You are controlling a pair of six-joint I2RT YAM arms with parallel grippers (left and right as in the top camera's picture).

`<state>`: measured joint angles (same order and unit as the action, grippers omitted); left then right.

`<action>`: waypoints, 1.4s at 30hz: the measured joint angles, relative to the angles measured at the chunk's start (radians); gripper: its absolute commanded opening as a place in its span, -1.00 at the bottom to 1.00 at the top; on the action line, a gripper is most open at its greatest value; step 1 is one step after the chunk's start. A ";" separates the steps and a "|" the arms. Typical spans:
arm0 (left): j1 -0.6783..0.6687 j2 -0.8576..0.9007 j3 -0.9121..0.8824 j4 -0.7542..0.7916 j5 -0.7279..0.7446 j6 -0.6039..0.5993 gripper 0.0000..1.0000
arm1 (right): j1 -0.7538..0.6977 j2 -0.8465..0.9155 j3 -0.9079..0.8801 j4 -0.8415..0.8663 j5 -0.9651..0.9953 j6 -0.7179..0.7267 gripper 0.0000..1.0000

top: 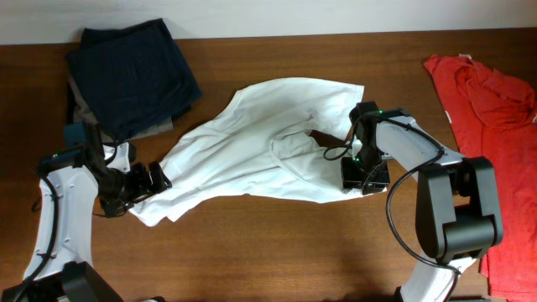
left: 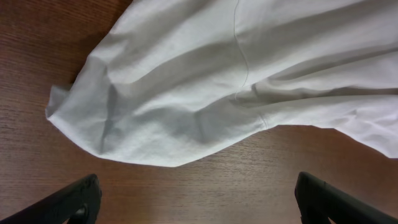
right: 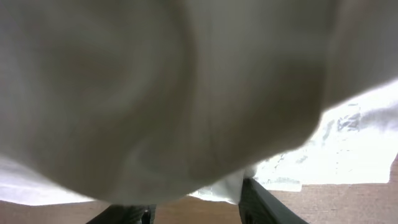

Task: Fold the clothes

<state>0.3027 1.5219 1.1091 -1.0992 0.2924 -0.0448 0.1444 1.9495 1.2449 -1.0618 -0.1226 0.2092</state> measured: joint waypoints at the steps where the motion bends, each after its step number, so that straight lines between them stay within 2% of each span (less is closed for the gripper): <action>1: 0.000 0.000 0.000 0.000 0.000 0.000 0.98 | 0.000 0.000 0.000 0.006 0.000 0.001 -0.09; 3: 0.000 0.000 0.000 0.000 0.000 0.000 0.98 | 0.000 0.000 -0.007 0.027 0.001 0.001 -0.58; 5: 0.000 0.000 0.000 0.000 0.000 0.000 0.98 | 0.000 0.000 -0.019 0.045 0.004 0.004 -0.89; 8: 0.000 0.000 0.000 0.000 0.000 0.000 0.98 | 0.000 -0.007 -0.018 0.023 0.013 0.024 -0.92; 10: 0.000 0.000 0.000 0.000 0.000 0.000 0.98 | -0.002 -0.019 0.025 -0.049 0.029 0.026 -0.92; 12: 0.000 0.000 0.000 0.005 0.000 0.000 0.98 | -0.022 -0.043 0.171 -0.127 0.055 0.026 -0.92; 14: 0.000 0.000 0.000 0.010 0.000 0.000 0.98 | -0.076 -0.075 0.354 -0.134 0.082 0.026 -0.92; 17: 0.000 0.000 0.000 0.018 0.000 0.000 0.98 | -0.161 -0.076 0.455 -0.074 0.091 0.026 -0.92; 19: 0.000 0.000 0.000 0.034 0.000 0.000 0.98 | -0.250 -0.077 0.470 0.081 0.103 0.026 -0.92; 20: 0.000 0.000 0.000 0.038 0.000 0.000 0.98 | -0.297 -0.077 0.471 0.178 0.127 0.026 -0.27; 21: 0.000 0.000 0.000 0.039 0.000 0.000 0.98 | -0.326 -0.077 0.474 0.204 0.146 0.027 0.98; 23: 0.000 0.000 0.000 0.044 0.000 0.000 0.98 | -0.383 -0.077 0.495 0.225 0.163 0.027 0.97; 28: -0.004 0.000 0.000 0.048 0.000 0.000 0.98 | -0.409 -0.077 0.577 -0.078 0.116 0.016 0.98; 30: -0.023 -0.004 0.000 0.048 0.000 0.000 0.98 | -0.409 -0.077 0.577 -0.144 0.063 0.010 0.97; 32: -0.089 -0.085 0.000 0.047 -0.012 -0.008 0.98 | -0.409 -0.077 0.577 -0.183 0.007 0.002 0.97; 34: -0.159 -0.251 0.000 0.042 -0.066 -0.048 0.99 | -0.408 -0.079 0.578 -0.237 -0.052 0.000 0.97; 38: -0.228 -0.498 0.003 0.049 -0.085 -0.078 0.98 | -0.409 -0.186 0.578 -0.434 -0.089 -0.014 0.97; 42: -0.229 -0.534 0.003 0.001 -0.037 -0.080 0.98 | -0.377 -0.232 0.578 -0.505 -0.090 -0.030 0.98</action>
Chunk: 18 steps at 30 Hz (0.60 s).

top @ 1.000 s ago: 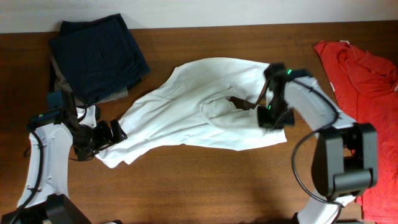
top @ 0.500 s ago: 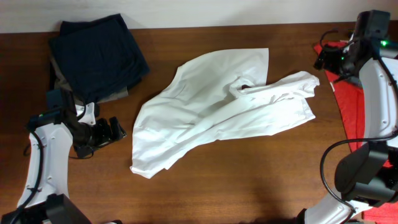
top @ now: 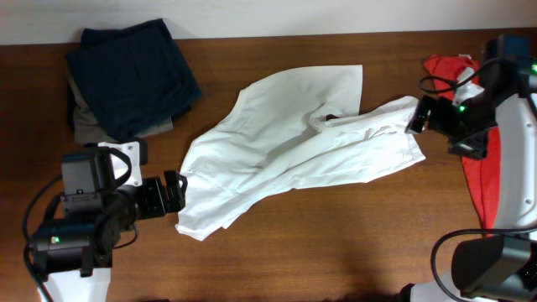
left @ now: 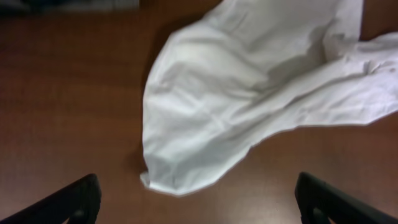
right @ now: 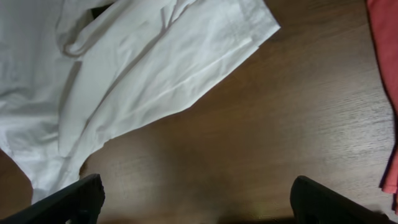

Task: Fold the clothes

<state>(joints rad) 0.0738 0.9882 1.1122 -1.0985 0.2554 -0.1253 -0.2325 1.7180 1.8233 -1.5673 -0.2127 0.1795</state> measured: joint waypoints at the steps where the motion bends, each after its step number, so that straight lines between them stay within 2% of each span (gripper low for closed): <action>1: 0.000 0.006 0.001 -0.028 -0.008 0.000 0.98 | 0.031 -0.003 0.000 -0.005 0.000 -0.001 0.97; 4: -0.001 0.011 0.001 -0.081 -0.090 -0.013 0.98 | 0.122 -0.055 0.000 -0.027 0.015 -0.003 0.97; 7: -0.001 0.011 -0.001 -0.088 -0.127 -0.029 0.98 | 0.198 -0.163 0.000 -0.055 0.158 0.065 0.97; 13: -0.001 0.018 -0.174 0.066 -0.137 -0.058 0.98 | 0.200 -0.155 -0.102 0.103 0.259 0.104 0.97; 18: -0.001 0.204 -0.205 0.201 -0.137 -0.064 0.98 | 0.200 -0.045 -0.123 0.106 0.270 0.105 0.97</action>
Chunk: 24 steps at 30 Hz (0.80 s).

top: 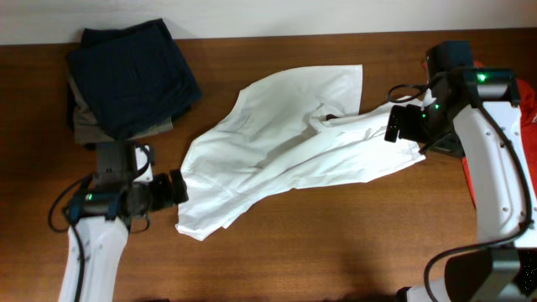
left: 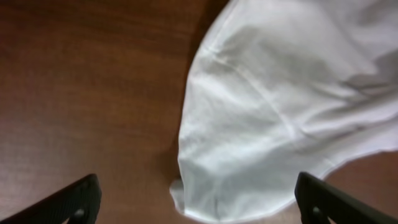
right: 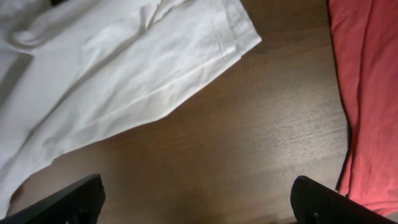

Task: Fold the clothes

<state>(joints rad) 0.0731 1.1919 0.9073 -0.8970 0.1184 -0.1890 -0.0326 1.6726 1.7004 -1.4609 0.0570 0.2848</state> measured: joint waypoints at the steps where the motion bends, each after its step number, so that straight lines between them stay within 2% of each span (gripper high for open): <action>1: 0.000 0.098 -0.001 0.049 -0.002 0.000 0.98 | 0.000 0.017 0.000 0.001 0.000 0.000 0.97; 4: 0.000 0.264 0.000 0.124 -0.006 -0.003 0.94 | 0.000 0.029 -0.001 0.003 0.000 0.000 0.97; 6: 0.000 0.362 -0.001 0.138 -0.007 -0.004 0.79 | 0.000 0.031 -0.001 0.003 0.003 0.000 0.97; 7: 0.000 0.403 -0.002 0.138 -0.007 -0.006 0.79 | 0.000 0.031 -0.001 0.006 0.010 0.000 0.97; 9: 0.000 0.446 -0.002 0.131 -0.007 -0.010 0.11 | 0.000 0.032 -0.002 0.044 0.043 0.001 0.98; 10: 0.000 0.460 -0.002 0.131 -0.007 -0.011 -0.16 | 0.000 0.032 -0.003 0.064 0.048 0.002 0.97; 11: 0.000 0.474 -0.002 0.132 -0.008 -0.014 -0.35 | -0.003 0.032 -0.003 0.086 0.052 0.003 0.97; 15: 0.000 0.500 -0.002 0.145 -0.045 -0.022 -0.56 | -0.061 0.083 -0.003 0.092 0.055 0.003 0.97; 16: 0.000 0.502 -0.002 0.151 -0.048 -0.022 -0.87 | -0.082 0.121 -0.003 0.087 0.051 0.003 0.97; 17: 0.000 0.502 -0.002 0.154 -0.048 -0.023 -0.99 | -0.085 0.137 -0.003 0.087 0.047 0.003 0.97; 20: 0.000 0.503 -0.002 0.154 -0.048 -0.029 -1.00 | -0.085 0.187 -0.003 0.087 0.007 0.003 0.97; 23: 0.000 0.503 -0.002 0.162 -0.036 -0.028 0.40 | -0.085 0.197 -0.003 0.086 -0.006 0.003 0.97; 24: 0.000 0.503 -0.002 0.170 -0.024 -0.029 0.42 | -0.085 0.197 -0.003 0.086 -0.006 0.003 0.97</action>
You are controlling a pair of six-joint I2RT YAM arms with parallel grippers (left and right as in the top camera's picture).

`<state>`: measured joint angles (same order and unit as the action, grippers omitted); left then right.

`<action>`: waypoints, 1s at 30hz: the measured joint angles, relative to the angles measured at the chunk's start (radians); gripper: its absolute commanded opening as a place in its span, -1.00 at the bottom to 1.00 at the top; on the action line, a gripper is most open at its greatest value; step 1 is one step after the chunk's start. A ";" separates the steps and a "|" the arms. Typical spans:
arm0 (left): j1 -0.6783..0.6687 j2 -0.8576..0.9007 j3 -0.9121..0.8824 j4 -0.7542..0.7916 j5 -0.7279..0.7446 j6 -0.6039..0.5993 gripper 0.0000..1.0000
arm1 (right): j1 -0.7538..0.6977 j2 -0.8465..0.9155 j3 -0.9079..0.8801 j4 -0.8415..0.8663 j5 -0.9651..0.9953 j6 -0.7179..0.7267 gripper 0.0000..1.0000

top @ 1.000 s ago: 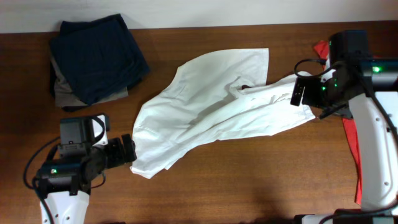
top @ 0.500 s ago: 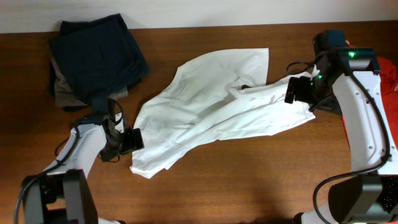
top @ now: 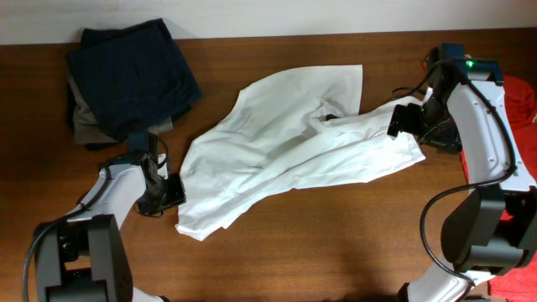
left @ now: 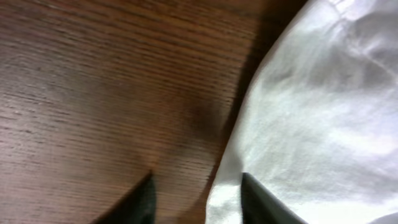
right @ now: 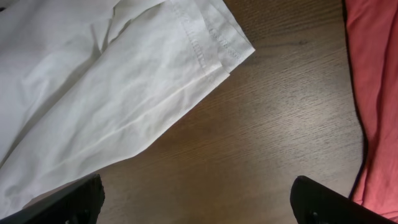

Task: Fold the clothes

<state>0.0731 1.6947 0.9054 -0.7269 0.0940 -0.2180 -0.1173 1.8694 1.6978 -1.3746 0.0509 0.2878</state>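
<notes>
A white garment (top: 285, 143) lies crumpled across the middle of the table, one end stretched out to the right. My left gripper (top: 172, 191) is low at its lower left edge. In the left wrist view the jaws are narrowed but open. The cloth's edge (left: 227, 186) and bare wood lie between the fingers (left: 144, 198). My right gripper (top: 401, 124) hovers wide open by the right end. In the right wrist view the hemmed corner (right: 214, 46) lies above bare wood, and nothing is between the jaws (right: 196, 190).
A stack of folded dark blue clothes (top: 130, 71), with a grey piece under it, sits at the back left. A red garment (top: 513, 92) lies at the right edge, also seen in the right wrist view (right: 376, 93). The table's wood shows in front of the white garment.
My left gripper has come down close to the white garment's lower left edge and its jaws have narrowed around that edge. My right gripper has shifted slightly by the hem and stays wide open.
At first my right gripper was shut on the white cloth near its middle right, the left open at its left corner. Then the garment lay stretched to the right, with both grippers open and apart from it. Now the left is down at the left edge.
</notes>
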 measured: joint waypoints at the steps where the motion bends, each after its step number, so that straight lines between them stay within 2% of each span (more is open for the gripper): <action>1: 0.000 0.000 0.000 0.003 0.019 0.017 0.42 | 0.000 0.000 0.000 0.000 0.000 0.000 0.97; 7: -0.011 0.000 0.000 0.004 0.079 0.061 0.22 | 0.000 0.000 0.000 -0.001 0.000 0.000 0.97; 8: -0.029 0.000 -0.003 0.005 0.082 0.061 0.10 | 0.000 0.000 0.000 -0.002 0.000 0.000 0.97; 10: -0.046 0.002 -0.004 -0.009 0.087 0.065 -0.56 | 0.000 0.000 0.000 -0.006 0.000 0.000 0.97; 12: -0.047 0.011 -0.006 -0.024 0.081 0.061 -0.99 | 0.000 0.000 0.000 -0.012 -0.003 0.000 0.97; 16: -0.050 0.016 -0.004 -0.049 0.043 0.048 -1.00 | 0.000 0.000 0.000 -0.028 -0.004 0.001 0.97; 18: -0.035 0.035 0.036 -0.160 -0.037 0.024 -1.00 | 0.000 0.000 0.000 -0.047 -0.003 0.000 0.97; 21: 0.058 0.052 0.148 -0.259 -0.104 -0.024 -1.00 | 0.000 0.000 -0.006 -0.046 -0.003 0.001 0.97; 23: 0.111 0.052 0.192 -0.261 -0.118 -0.050 -1.00 | 0.000 0.000 -0.066 -0.009 -0.003 0.000 0.97; 25: 0.138 0.050 0.193 -0.268 -0.126 -0.064 -1.00 | 0.000 0.000 -0.186 0.107 -0.025 0.000 0.99; 28: 0.140 0.050 0.193 -0.269 -0.121 -0.067 -1.00 | 0.000 0.006 -0.328 0.278 -0.129 0.000 0.35; 30: 0.140 0.050 0.193 -0.269 -0.117 -0.068 -1.00 | 0.000 0.010 -0.414 0.401 -0.179 0.002 0.34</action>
<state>0.2127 1.7447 1.0981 -0.9955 -0.0227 -0.2855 -0.1173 1.8790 1.2842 -0.9737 -0.1284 0.2893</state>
